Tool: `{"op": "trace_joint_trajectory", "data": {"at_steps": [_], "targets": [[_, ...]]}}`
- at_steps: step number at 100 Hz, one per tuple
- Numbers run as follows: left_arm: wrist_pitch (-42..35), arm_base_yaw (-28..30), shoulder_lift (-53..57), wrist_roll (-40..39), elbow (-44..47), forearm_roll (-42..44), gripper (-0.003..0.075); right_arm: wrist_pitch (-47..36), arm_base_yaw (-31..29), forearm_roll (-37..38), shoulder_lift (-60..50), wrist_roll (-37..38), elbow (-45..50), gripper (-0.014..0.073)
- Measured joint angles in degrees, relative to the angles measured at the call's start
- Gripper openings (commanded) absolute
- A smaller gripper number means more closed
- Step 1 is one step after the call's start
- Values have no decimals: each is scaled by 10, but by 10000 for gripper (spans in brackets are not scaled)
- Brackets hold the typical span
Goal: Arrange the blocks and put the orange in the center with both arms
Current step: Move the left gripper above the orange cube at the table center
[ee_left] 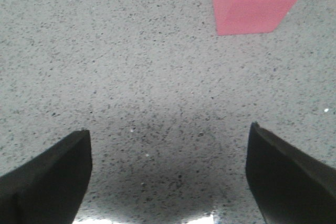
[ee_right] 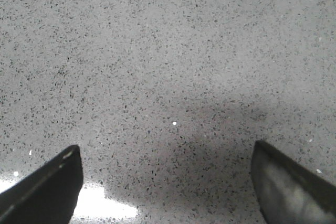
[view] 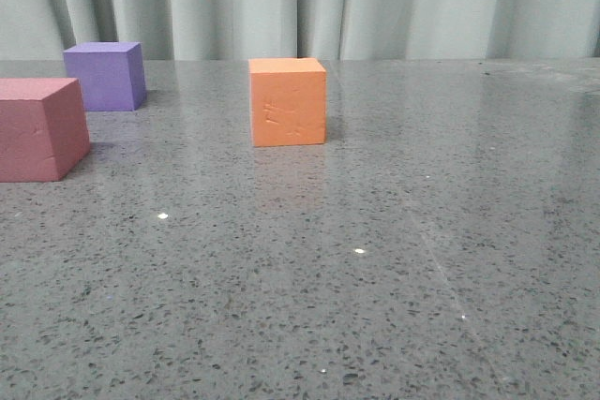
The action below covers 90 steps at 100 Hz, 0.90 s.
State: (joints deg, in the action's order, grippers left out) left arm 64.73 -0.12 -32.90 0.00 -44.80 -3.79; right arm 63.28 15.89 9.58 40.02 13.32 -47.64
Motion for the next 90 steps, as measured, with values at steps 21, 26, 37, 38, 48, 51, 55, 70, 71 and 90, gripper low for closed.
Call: {"op": "trace_joint_trajectory", "data": {"at_steps": [21,26,37,38,48,51,55,70,71,90], "targets": [[-14,0,-7,37,-36,-115,565,0,0,0,0,-1,0,634],[-24,0,-16,44,-53,-144,565,0,0,0,0,-1,0,634],[-47,0,-47,50,-92,-190,565,0,0,0,0,-1,0,634],[-47,0,-52,50,-97,-192,565,0,0,0,0,-1,0,634],[-56,0,-88,61,-132,-222,566,0,0,0,0,-1,0,634],[-58,0,-100,67,-144,-232,565,0,0,0,0,-1,0,634],[-62,0,-118,76,-157,-247,566,0,0,0,0,-1,0,634],[-79,0,-179,95,-205,-285,566,0,0,0,0,-1,0,634],[-81,0,-181,96,-207,-287,566,0,0,0,0,-1,0,634],[-122,-26,-239,98,-239,-299,565,0,0,0,0,-1,0,634]]}}
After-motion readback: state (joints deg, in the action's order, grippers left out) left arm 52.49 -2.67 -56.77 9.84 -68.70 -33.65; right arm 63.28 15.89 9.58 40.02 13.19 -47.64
